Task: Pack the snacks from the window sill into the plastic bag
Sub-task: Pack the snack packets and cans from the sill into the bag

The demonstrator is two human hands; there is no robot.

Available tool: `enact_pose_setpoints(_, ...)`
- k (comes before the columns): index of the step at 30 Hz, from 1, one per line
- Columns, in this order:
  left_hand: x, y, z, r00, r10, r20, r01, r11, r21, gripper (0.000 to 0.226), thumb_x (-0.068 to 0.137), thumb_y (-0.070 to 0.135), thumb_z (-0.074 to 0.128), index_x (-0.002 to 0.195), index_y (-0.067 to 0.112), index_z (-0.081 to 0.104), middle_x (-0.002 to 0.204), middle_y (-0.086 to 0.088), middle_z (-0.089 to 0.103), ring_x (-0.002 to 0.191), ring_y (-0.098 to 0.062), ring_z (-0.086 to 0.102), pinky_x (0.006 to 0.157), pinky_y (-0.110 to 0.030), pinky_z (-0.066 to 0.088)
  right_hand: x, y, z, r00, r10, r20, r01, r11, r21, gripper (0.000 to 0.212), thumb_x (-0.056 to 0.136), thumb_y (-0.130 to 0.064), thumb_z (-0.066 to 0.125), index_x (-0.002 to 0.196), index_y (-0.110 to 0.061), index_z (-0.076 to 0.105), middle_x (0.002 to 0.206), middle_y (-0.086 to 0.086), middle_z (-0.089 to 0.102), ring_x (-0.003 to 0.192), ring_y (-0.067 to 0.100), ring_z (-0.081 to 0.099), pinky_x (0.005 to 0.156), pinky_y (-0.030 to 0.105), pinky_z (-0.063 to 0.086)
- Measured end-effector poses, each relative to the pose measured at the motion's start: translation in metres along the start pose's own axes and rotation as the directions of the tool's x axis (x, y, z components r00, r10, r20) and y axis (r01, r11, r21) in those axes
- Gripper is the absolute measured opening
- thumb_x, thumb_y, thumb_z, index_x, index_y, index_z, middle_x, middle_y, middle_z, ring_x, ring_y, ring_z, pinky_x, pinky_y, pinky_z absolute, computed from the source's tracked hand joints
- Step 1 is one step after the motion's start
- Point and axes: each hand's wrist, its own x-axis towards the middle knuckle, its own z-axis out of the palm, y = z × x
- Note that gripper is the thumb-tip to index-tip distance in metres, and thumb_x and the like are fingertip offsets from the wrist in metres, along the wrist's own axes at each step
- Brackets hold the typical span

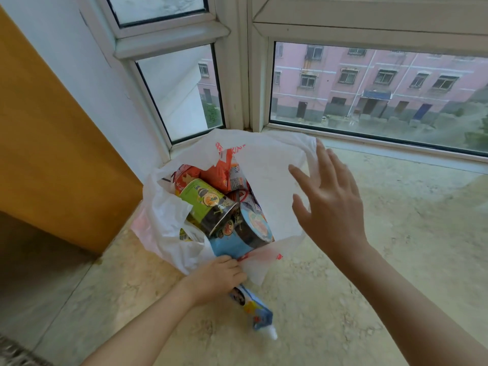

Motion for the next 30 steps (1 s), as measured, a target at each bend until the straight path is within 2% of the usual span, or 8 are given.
enact_pose_setpoints(3,0.003,-0.004,-0.020,0.947,-0.191,-0.258,0.143,0.971,-0.194,0.011,0.085,0.028,0.062,0.091,0.019,0.060,0.083,0.005,0.061,0.073,-0.011,0.054,0.071,-0.021,0.038,-0.006,0.000,0.004,0.998,0.003,0.063,-0.003,1.000,0.009,0.057,0.080,-0.018,0.070,0.134,-0.016,0.053,0.154,0.024,0.024,0.138,0.043,0.031,0.104,0.059,0.037)
enact_pose_setpoints(6,0.004,-0.010,-0.046,0.792,-0.476,-0.382,0.282,0.840,-0.463,0.018,0.089,0.030,0.056,0.094,0.013,0.056,0.082,0.003,0.056,0.072,-0.007,0.048,0.063,-0.017,0.038,-0.005,0.001,0.004,0.997,-0.001,0.073,0.000,1.000,0.007,0.061,0.080,-0.019,0.069,0.138,-0.016,0.049,0.155,0.023,0.021,0.138,0.042,0.030,0.104,0.060,0.036)
enact_pose_setpoints(11,0.008,-0.033,-0.070,0.408,-0.881,-0.241,0.500,0.436,-0.748,0.022,0.096,0.027,0.054,0.112,0.013,0.052,0.097,0.001,0.057,0.085,-0.014,0.055,0.065,-0.028,0.047,0.000,-0.004,0.004,0.997,0.004,0.082,-0.005,1.000,0.016,0.065,0.080,-0.021,0.070,0.140,-0.016,0.046,0.156,0.021,0.020,0.138,0.042,0.031,0.105,0.060,0.035)
enact_pose_setpoints(17,0.043,-0.063,-0.088,0.180,-0.972,-0.149,0.538,0.224,-0.813,0.030,0.097,0.033,0.052,0.105,0.004,0.050,0.100,-0.005,0.052,0.093,-0.023,0.053,0.069,-0.029,0.037,-0.003,-0.013,0.015,0.992,-0.031,0.122,0.028,0.999,0.027,0.073,0.076,-0.016,0.072,0.142,-0.019,0.041,0.155,0.020,0.023,0.135,0.043,0.036,0.099,0.061,0.040)
enact_pose_setpoints(20,0.051,-0.067,-0.093,0.326,-0.944,-0.050,0.628,0.256,-0.735,0.048,0.097,0.046,0.041,0.110,-0.001,0.046,0.107,-0.010,0.047,0.107,-0.029,0.047,0.083,-0.032,0.037,-0.008,-0.017,0.020,0.985,-0.055,0.166,0.046,0.997,0.058,0.082,0.071,-0.001,0.071,0.143,-0.019,0.039,0.153,0.022,0.029,0.127,0.044,0.046,0.089,0.055,0.050)
enact_pose_setpoints(23,0.046,-0.074,-0.088,0.498,-0.867,0.014,0.794,0.450,-0.409,0.073,0.093,0.061,0.031,0.137,0.002,0.035,0.143,-0.015,0.037,0.136,-0.030,0.028,0.112,-0.040,0.022,-0.011,-0.022,0.019,0.972,-0.039,0.230,0.012,0.993,0.118,0.088,0.063,0.009,0.071,0.142,-0.017,0.043,0.150,0.022,0.034,0.117,0.041,0.055,0.058,0.038,0.057)
enact_pose_setpoints(25,0.050,-0.078,-0.090,0.532,-0.847,0.006,0.818,0.513,-0.261,0.079,0.091,0.066,0.031,0.144,0.008,0.031,0.151,-0.012,0.031,0.141,-0.028,0.021,0.117,-0.040,0.013,-0.012,-0.025,0.022,0.961,-0.038,0.272,0.005,0.993,0.122,0.091,0.060,0.011,0.071,0.141,-0.018,0.042,0.149,0.021,0.037,0.111,0.039,0.059,0.045,0.030,0.051)
enact_pose_setpoints(30,0.071,-0.071,-0.091,0.508,-0.860,0.051,0.843,0.485,-0.231,0.085,0.088,0.069,0.036,0.151,0.015,0.017,0.155,-0.009,0.027,0.144,-0.025,0.018,0.117,-0.040,0.003,-0.026,-0.024,0.039,0.949,-0.001,0.315,-0.047,0.989,0.143,0.098,0.063,0.013,0.065,0.145,-0.027,0.030,0.150,0.017,0.036,0.111,0.039,0.058,0.036,0.020,0.034)
